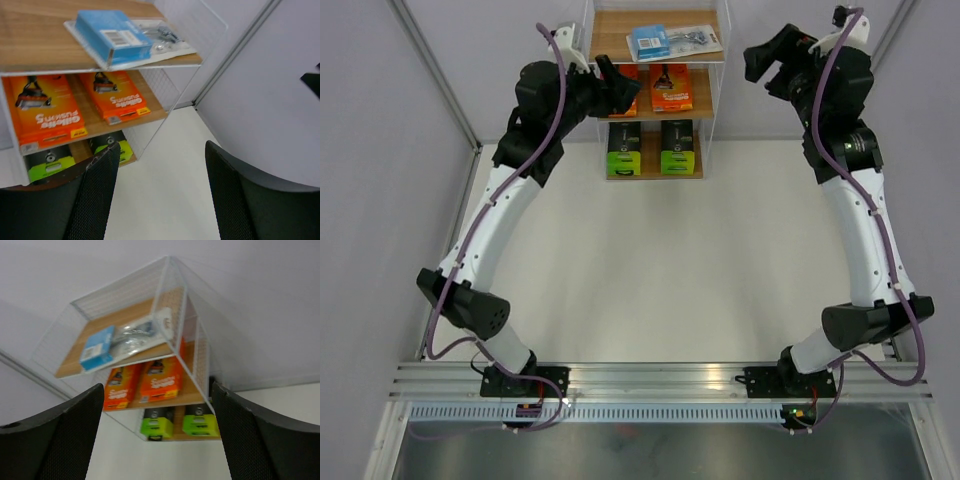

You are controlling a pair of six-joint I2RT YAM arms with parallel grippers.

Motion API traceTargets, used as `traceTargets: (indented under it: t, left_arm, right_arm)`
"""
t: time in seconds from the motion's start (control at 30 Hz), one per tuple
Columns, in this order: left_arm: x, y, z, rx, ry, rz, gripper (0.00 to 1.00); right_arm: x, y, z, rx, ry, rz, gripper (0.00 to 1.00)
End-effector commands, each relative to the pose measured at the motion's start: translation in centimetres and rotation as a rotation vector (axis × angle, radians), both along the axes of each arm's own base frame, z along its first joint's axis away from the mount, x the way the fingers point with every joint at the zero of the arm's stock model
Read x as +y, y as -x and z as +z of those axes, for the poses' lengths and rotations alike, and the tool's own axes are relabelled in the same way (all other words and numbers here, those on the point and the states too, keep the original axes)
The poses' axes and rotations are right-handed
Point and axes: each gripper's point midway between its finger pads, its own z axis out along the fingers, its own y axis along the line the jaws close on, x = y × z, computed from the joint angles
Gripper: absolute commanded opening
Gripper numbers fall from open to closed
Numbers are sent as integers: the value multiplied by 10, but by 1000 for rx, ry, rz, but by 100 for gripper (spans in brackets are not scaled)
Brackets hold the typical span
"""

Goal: Place and organize the shaving razors onto the shelf

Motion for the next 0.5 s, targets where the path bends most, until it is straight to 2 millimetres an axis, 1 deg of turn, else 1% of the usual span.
traceTargets:
  t: [0.0,0.03,0.07,0.1,0.13,0.17,0.2,0.23,0.27,0.3,0.33,0.37,0.4,0.43,0.47]
  left_arm:
    - [-27,-15,39,-137,-9,-40,74]
    - [-32,-19,42,-148,-3,-45,74]
    - [-39,-21,47,-160,6,-54,74]
    - [-48,-31,48,-173,12,-66,74]
    - [-53,-33,51,-186,19,-75,74]
    - [-58,-38,49,-188,25,-78,74]
    - [-61,-39,60,-222,46,-80,74]
    - [-68,-45,52,-212,57,-88,74]
    - [-70,-48,54,-221,70,-87,74]
    - [-76,-53,52,-233,85,-100,74]
    - [-76,-51,58,-252,98,-106,74]
    - [-80,-55,53,-250,100,-113,74]
    - [-81,-57,54,-258,105,-111,74]
    - [-82,-58,57,-274,113,-109,74]
    - [-84,-64,51,-269,110,-106,75]
  right_arm:
    - [-38,13,-45,116,128,-49,93]
    - [-46,14,-53,128,140,-71,93]
    - [-57,23,-52,118,149,-98,94]
    - [-64,18,-78,159,156,-126,95]
    - [-69,20,-86,168,154,-139,95]
    - [-73,28,-84,154,134,-152,96]
    - [-74,28,-110,197,136,-153,97]
    - [-74,29,-111,175,126,-148,97]
    - [-74,31,-115,174,119,-146,97]
    - [-72,35,-122,172,111,-131,97]
    - [-69,36,-125,172,110,-114,97]
    - [-67,38,-127,171,110,-102,97]
    - [-65,38,-134,183,108,-87,97]
    - [-65,37,-137,188,107,-87,97]
    - [-58,39,-139,191,105,-49,97]
